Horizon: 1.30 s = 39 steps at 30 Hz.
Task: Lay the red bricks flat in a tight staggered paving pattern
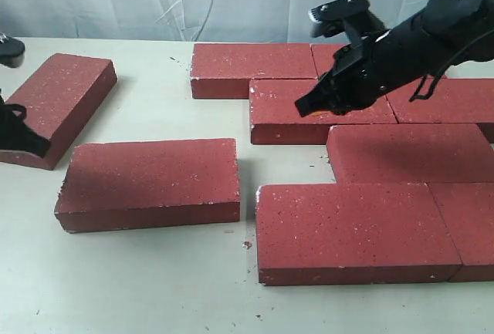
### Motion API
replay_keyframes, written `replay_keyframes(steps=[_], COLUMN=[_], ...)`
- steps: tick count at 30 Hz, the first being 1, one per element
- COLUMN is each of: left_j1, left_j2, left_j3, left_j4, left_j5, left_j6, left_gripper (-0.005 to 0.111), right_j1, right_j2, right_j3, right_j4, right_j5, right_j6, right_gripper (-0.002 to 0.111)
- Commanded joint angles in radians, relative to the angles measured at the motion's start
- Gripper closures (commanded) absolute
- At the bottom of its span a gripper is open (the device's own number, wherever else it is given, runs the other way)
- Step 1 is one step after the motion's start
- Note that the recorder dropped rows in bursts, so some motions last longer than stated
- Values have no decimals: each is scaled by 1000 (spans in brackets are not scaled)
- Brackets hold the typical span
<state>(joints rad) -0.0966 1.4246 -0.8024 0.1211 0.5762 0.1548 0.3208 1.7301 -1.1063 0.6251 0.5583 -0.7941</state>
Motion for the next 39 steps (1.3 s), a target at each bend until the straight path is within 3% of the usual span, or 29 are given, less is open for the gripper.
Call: replay_keyframes(steps=[1,5,16,32,39], left_j1=[4,4,4,4,4], left_j2=[103,182,244,303,303], left_j3=[3,-12,-27,-27,-27], left_j4=[-185,-297,-286,-290,-362], left_j5=[75,112,47,-9,-47], left_j6=[284,435,435,433,454], left_gripper=[107,107,107,107,107], right_j1=[102,150,206,233,250], right_j2=[40,103,258,317,339], right_j3=[-15,-63,-158,-172,-190], right_j4=[-15,-27,-54,-67,-60], right_j5=[-10,36,90,21,22], right_j6=[-50,-50,-16,-12,-12], right_gripper=[108,108,108,108,108])
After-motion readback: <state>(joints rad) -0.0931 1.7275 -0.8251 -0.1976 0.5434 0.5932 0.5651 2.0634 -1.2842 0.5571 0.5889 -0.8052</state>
